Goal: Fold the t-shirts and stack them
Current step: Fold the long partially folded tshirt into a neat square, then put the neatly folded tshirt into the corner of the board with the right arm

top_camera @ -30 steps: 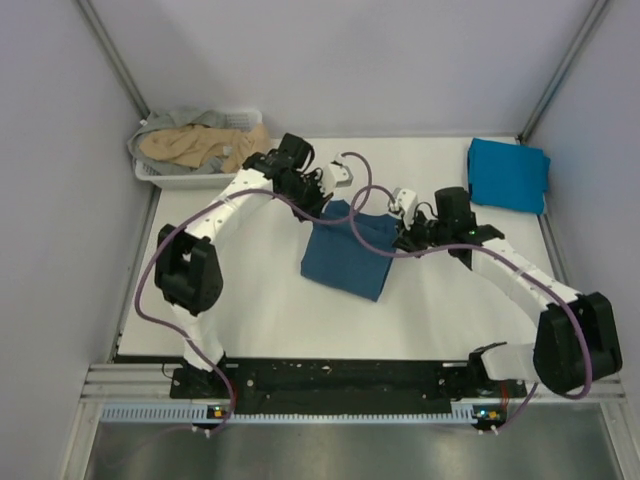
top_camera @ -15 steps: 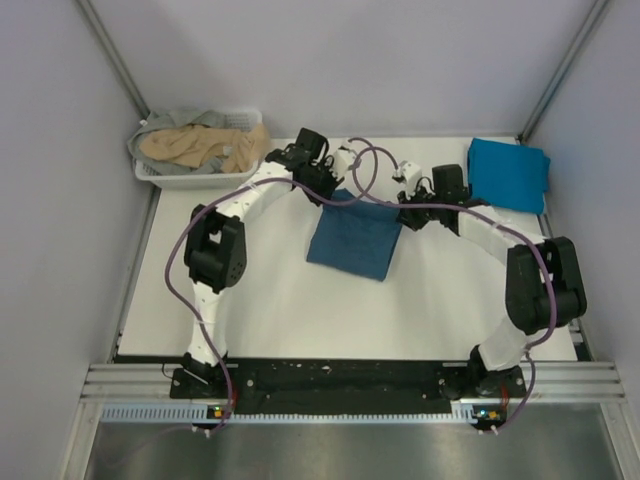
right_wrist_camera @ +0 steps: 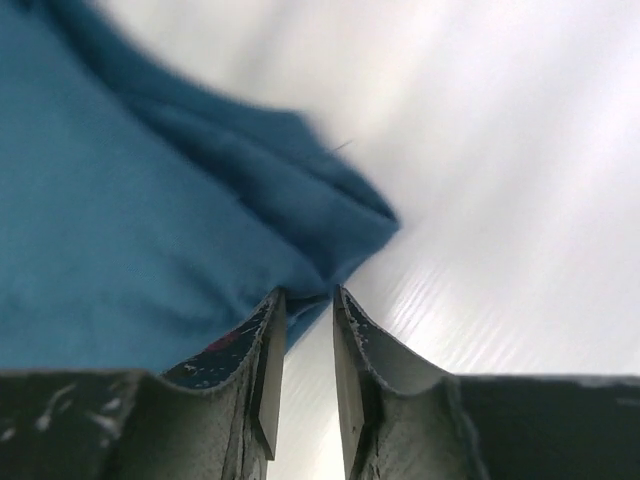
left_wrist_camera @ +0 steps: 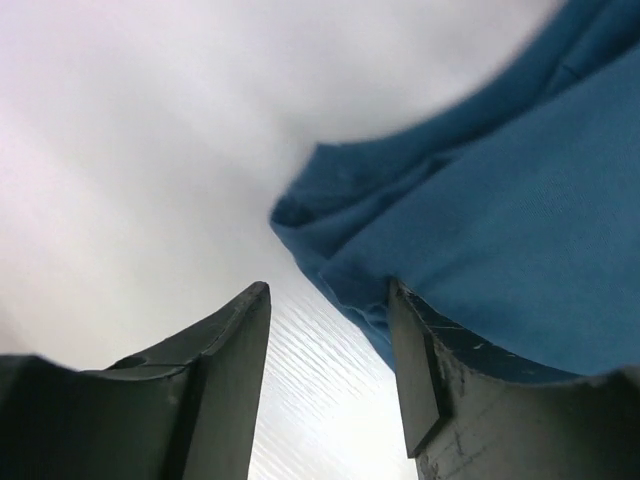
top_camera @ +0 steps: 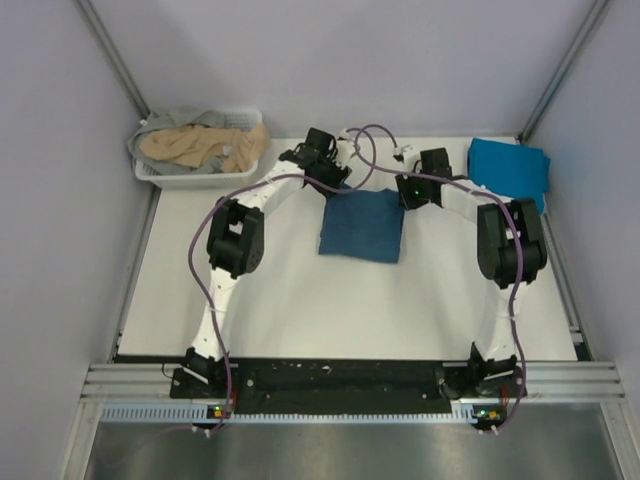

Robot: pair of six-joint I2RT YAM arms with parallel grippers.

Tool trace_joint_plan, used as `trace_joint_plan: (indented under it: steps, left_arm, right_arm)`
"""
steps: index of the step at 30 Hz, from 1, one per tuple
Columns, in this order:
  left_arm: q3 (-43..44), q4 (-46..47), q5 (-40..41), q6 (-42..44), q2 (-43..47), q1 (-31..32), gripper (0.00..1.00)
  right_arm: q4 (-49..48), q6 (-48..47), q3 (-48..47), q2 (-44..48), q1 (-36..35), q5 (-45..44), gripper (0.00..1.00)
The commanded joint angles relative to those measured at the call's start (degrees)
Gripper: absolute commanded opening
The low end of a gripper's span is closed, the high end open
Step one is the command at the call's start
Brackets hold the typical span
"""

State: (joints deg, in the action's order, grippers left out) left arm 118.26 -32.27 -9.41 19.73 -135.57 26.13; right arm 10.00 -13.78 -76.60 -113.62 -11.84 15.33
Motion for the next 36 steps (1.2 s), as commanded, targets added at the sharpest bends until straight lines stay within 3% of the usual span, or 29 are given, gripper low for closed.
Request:
trace_joint_plan:
  steps: [1,4,7,9,14,19,23,29,33,36]
  left_arm:
    - [8.73,3.01,4.66,-5.91,-2.33,-1.17,0.57]
    - [10.94,1.69,3.7,-9.52,-1.72,-2.22,0.58]
    - [9.98,-0.24,3.61,-10.23,1.78,-2.93,0.58]
    - [6.39,-0.95,2.91,-10.15,6.07,-3.1,0.58]
    - [-11.78,4.04,-4.63,-12.07,19.09,-2.75,0.57]
    - [-23.41,7.4,-8.26,-13.31,23.68,0.23,0.57]
    - [-27.46,8.89,-8.61,-14.98,21.67,1.55,0.56]
    - [-26.59,6.35,-7.82,-15.59,16.31,1.56,0.55]
    - [-25.54,4.85,-7.64,-15.77,13.84,1.47,0.54]
    - [-24.83,4.32,-7.55,-15.6,12.61,1.56,0.53]
  right_arm:
    - [5.27,8.31,-12.67,-5.89,2.34,-5.93,0.29]
    - [11.87,10.52,-22.25,-8.98,2.87,-5.93,0.32]
    - [16.18,11.58,-25.18,-6.98,2.87,-5.84,0.37]
    - [16.72,12.46,-23.0,-2.94,2.87,-4.36,0.41]
    - [16.37,19.04,-12.1,6.73,2.78,4.59,0.57]
    - [14.97,25.81,-4.71,7.02,2.96,11.12,0.71]
    - [11.72,28.8,-1.46,3.33,3.22,13.92,0.72]
    - [2.85,35.39,4.08,-1.42,5.24,20.86,0.71]
    - [-3.65,40.49,6.89,-4.5,5.86,27.46,0.66]
    - [-9.54,44.35,9.27,-5.38,7.0,30.97,0.57]
